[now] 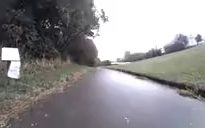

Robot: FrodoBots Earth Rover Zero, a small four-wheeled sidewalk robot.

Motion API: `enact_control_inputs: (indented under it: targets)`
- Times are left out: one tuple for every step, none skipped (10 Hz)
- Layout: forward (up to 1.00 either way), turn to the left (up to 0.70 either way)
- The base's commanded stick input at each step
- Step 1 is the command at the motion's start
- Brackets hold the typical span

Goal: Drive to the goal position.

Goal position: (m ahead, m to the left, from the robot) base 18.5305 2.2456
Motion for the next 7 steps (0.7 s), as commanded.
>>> enact_control_inputs:
  targets:
    - [1.0,0.0]
    - [1.0,0.0]
    - [1.0,0.0]
    - [1.0,0.0]
    - [1.0,0.0]
    - [1.0,0.0]
    - [1.0,0.0]
